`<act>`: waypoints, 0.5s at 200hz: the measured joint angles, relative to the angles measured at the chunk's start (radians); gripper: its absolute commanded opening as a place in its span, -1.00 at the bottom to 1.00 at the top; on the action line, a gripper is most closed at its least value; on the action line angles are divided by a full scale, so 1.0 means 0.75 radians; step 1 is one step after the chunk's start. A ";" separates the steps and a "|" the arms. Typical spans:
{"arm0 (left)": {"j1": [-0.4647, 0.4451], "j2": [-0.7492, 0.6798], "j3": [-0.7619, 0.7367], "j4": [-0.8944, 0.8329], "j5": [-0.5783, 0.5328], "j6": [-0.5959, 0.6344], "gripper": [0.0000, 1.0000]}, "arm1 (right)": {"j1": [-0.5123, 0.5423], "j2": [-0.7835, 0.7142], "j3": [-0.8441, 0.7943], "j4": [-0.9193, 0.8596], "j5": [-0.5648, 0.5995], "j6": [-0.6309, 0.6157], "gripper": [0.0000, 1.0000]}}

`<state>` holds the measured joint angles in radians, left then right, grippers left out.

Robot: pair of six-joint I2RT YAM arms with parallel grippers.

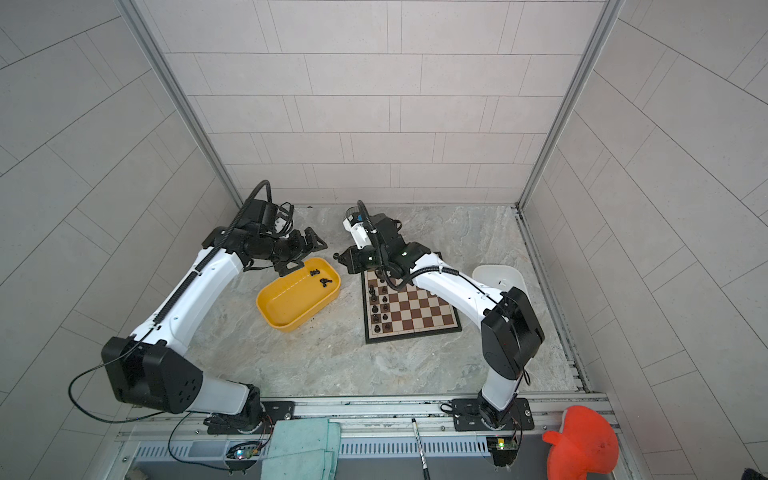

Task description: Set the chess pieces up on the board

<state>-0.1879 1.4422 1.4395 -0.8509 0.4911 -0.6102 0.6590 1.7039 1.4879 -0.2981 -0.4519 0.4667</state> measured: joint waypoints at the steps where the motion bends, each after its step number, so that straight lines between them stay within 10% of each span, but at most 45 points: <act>1: -0.001 -0.001 0.003 -0.001 -0.004 0.012 1.00 | -0.005 0.000 0.009 -0.014 0.002 -0.001 -1.00; 100: -0.059 -0.081 -0.329 -0.029 -0.214 0.367 1.00 | -0.102 0.576 1.088 -1.192 0.493 -0.402 -1.00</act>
<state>-0.2321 1.3811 1.1927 -0.8726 0.3305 -0.3347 0.5823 2.1357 2.3043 -1.1923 -0.0822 0.1654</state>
